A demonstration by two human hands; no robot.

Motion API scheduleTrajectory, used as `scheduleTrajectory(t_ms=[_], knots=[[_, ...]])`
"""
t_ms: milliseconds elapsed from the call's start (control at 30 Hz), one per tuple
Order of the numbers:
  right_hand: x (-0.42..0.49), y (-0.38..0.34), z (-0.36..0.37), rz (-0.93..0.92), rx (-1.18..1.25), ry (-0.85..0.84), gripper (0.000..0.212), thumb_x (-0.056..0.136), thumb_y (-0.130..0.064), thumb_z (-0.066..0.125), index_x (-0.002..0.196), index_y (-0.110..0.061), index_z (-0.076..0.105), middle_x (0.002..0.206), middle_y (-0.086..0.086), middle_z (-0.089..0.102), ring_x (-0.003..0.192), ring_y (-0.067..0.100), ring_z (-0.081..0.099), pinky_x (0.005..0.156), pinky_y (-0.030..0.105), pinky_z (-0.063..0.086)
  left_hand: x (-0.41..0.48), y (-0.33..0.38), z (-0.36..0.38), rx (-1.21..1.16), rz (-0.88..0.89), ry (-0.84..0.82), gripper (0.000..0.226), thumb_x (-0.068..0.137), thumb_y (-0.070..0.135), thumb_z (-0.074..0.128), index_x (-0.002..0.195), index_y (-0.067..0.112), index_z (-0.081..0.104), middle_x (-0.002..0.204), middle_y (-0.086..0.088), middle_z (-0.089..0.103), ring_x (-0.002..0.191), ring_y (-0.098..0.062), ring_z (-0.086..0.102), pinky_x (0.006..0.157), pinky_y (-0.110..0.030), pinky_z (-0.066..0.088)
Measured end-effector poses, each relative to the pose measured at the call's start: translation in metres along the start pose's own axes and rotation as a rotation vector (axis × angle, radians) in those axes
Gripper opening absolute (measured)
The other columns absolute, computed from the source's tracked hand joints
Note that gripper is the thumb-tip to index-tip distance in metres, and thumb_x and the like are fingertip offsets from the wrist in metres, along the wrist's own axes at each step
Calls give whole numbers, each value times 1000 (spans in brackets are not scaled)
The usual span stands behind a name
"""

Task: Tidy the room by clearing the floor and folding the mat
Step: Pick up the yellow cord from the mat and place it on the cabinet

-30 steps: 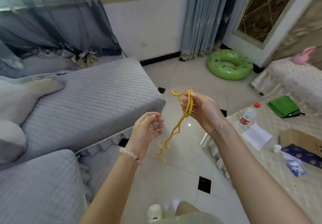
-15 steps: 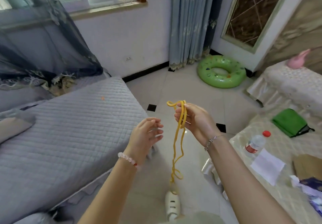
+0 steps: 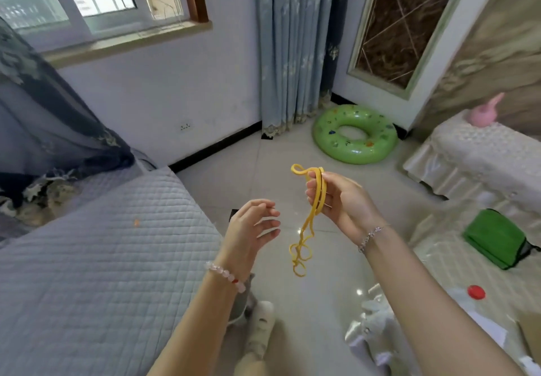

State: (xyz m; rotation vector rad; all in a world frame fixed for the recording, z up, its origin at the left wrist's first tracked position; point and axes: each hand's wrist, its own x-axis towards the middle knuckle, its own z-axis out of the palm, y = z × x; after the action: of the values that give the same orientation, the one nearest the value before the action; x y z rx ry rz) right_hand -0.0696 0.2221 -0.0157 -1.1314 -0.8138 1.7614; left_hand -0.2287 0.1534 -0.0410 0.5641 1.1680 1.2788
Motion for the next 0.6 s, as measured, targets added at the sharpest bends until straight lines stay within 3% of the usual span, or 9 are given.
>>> scheduleTrajectory(t_ms=[333, 600], knots=[[140, -71, 10, -145, 87, 198, 25, 96, -14, 43, 90, -6, 66, 64, 1, 65, 57, 12, 60, 72, 31, 49, 184, 76, 14, 77, -64, -173, 20, 94, 12, 45, 83, 14, 61, 66, 5, 64, 57, -10, 60, 67, -28, 49], [224, -104, -16, -208, 102, 319, 26, 96, -13, 41, 90, -6, 65, 63, 0, 64, 59, 12, 60, 68, 29, 49, 291, 90, 60, 140, -156, -306, 19, 94, 11, 44, 85, 13, 60, 68, 3, 64, 58, -11, 59, 70, -30, 49]])
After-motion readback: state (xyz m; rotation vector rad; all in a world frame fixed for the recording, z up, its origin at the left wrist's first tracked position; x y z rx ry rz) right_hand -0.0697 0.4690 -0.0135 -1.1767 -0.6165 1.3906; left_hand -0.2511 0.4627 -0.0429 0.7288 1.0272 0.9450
